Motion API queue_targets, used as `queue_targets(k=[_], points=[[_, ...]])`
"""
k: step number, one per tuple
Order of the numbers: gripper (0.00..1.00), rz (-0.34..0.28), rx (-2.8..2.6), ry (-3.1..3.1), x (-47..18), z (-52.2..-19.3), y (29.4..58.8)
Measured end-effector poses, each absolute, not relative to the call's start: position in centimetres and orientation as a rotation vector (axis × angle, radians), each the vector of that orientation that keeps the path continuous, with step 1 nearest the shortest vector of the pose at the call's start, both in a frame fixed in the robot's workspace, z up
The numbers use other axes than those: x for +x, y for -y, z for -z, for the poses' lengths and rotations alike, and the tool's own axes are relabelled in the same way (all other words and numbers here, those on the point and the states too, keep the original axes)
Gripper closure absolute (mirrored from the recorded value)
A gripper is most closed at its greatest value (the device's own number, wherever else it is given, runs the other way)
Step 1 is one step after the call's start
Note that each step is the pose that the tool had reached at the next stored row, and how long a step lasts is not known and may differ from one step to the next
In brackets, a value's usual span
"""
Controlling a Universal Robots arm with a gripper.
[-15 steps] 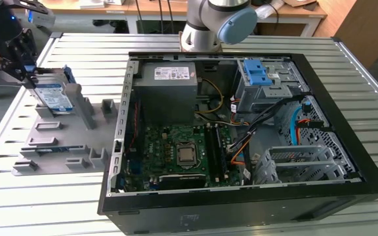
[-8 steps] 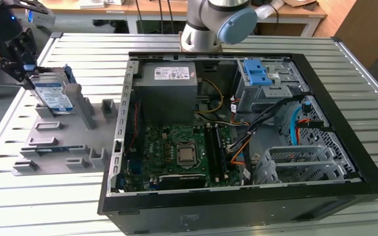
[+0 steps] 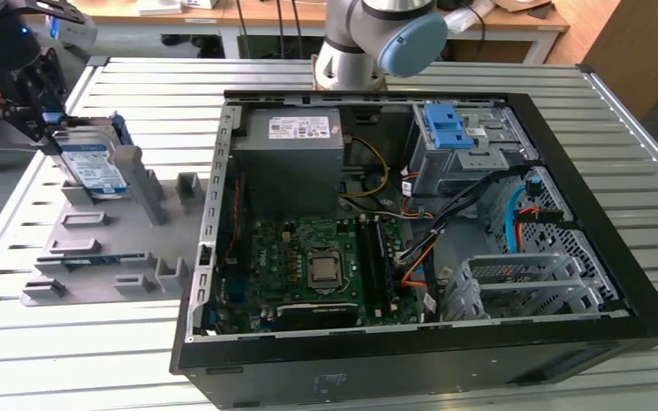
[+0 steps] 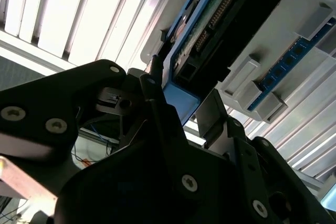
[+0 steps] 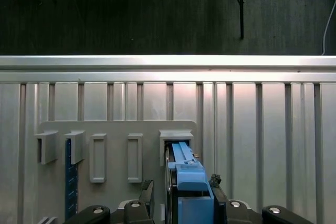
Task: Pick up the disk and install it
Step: 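Pick up the disk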
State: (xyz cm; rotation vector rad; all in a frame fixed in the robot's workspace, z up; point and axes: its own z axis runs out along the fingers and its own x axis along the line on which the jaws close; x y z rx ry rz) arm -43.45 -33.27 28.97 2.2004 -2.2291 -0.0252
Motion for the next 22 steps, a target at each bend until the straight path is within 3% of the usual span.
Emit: queue_targets(k=[6,7,11,12,22], points=[[0.49,0.023,2.2,2.228,-43.45,-28.95,33.1],[0.56,0.023,2.199,2.228,-43.45,-28.94,33.09],[0.58,0.022,2.199,2.227,-43.45,-28.94,33.07],[0.64,0.022,2.199,2.227,-43.45,-28.94,33.07],[0.64,0.021,2.199,2.227,-43.45,-28.94,33.07]])
